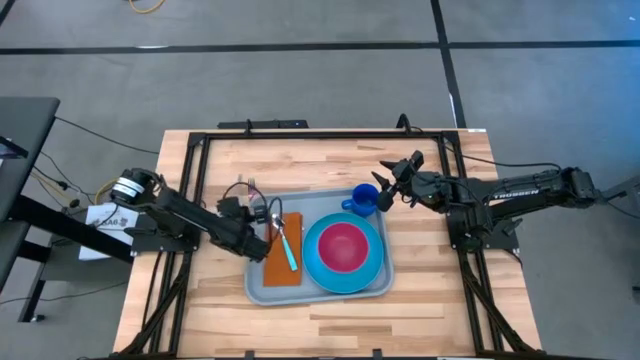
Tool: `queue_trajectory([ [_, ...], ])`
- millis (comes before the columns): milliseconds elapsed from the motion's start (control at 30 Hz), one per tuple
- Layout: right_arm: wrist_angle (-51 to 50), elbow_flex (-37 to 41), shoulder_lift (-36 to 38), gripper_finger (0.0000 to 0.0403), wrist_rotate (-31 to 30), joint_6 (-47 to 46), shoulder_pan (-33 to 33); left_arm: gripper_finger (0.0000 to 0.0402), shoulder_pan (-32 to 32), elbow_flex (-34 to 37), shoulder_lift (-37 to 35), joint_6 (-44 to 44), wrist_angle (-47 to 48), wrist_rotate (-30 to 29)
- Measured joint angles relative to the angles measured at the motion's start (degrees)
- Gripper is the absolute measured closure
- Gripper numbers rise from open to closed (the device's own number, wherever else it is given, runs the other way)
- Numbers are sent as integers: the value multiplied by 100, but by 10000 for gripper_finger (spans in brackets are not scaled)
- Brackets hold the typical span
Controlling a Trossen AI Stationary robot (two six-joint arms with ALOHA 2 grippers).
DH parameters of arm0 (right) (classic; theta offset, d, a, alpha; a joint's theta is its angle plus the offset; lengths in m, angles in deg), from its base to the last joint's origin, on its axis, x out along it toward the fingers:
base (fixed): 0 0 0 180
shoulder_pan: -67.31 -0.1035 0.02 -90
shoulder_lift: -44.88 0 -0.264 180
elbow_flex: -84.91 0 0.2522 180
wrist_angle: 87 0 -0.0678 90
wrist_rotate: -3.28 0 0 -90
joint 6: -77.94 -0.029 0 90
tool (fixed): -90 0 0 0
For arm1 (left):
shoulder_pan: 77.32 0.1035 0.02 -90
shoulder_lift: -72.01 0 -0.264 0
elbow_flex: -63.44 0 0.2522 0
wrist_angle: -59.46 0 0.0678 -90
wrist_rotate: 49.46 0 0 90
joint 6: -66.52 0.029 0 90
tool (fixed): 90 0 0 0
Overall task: Set up tray
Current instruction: Put the green table knife to the left of the spoon on top of the orange table napkin
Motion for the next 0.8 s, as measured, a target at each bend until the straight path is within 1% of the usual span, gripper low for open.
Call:
queue_trajectory([
  [100, 1, 0, 0, 226, -2, 0, 2, 383, -110, -423, 80, 506, -200, -50],
  [167, 0, 0, 0, 227, -4, 0, 6, 383, -176, -644, 232, 985, -649, -113],
  [267, 3, 0, 0, 227, -4, 0, 4, 386, -212, -1031, 619, 1600, -1323, -283],
  [367, 1, 0, 0, 226, -4, -2, 4, 386, -213, -1410, 1114, 1811, -1379, -103],
  [433, 1, 0, 0, 225, -2, -2, -4, 385, -222, -1623, 1416, 1802, -1341, 66],
  [567, -5, 0, 0, 225, -2, -52, -2, 384, -436, -2083, 1853, 1631, -1108, 93],
  [633, -26, 0, 0, 225, -2, -111, -2, 386, -547, -2301, 1958, 1448, -664, 176],
  [733, -100, 0, 0, 225, -2, -133, -2, 386, -749, -2581, 1980, 925, 207, 245],
  [800, -176, 0, 0, 226, -2, -157, -2, 384, -917, -2718, 1976, 607, 361, 220],
])
